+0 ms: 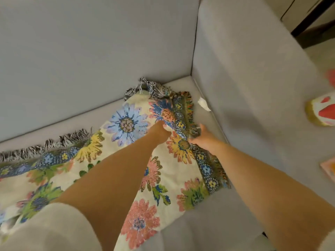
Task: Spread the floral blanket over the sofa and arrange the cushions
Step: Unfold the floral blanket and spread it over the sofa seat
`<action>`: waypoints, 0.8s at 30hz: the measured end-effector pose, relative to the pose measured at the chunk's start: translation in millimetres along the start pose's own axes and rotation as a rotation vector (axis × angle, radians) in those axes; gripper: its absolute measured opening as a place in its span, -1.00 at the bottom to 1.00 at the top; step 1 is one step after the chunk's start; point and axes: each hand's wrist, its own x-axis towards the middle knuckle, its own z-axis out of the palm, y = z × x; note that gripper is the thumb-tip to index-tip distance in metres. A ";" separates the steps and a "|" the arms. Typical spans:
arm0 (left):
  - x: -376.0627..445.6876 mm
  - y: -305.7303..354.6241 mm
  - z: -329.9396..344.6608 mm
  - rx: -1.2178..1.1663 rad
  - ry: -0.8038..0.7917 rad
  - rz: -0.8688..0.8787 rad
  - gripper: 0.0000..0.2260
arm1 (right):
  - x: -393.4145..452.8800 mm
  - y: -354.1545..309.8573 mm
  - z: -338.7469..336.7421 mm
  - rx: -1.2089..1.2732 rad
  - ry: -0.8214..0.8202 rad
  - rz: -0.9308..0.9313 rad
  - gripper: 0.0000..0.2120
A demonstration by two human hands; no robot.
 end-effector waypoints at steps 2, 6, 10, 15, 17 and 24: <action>13.9 2.1 7.5 0.010 0.016 0.020 -0.51 | 11.5 10.6 3.9 -0.001 0.117 0.024 -0.39; 32.2 3.5 22.4 0.101 0.022 0.116 -0.47 | 38.2 27.9 13.6 -0.062 0.215 0.044 -0.36; 56.5 6.9 30.2 0.360 0.122 0.295 -0.46 | 59.2 19.8 17.8 0.062 0.219 -0.062 -0.46; 107.8 26.1 10.4 0.482 0.170 0.182 -0.42 | 97.9 -11.4 1.6 0.011 0.310 -0.114 -0.22; 126.1 15.1 5.8 0.483 0.093 0.077 -0.28 | 111.0 -15.5 -0.3 -0.032 0.338 -0.143 -0.35; 146.5 -3.5 9.7 0.710 0.189 -0.022 -0.45 | 120.9 -2.6 20.2 -0.166 0.272 -0.284 -0.56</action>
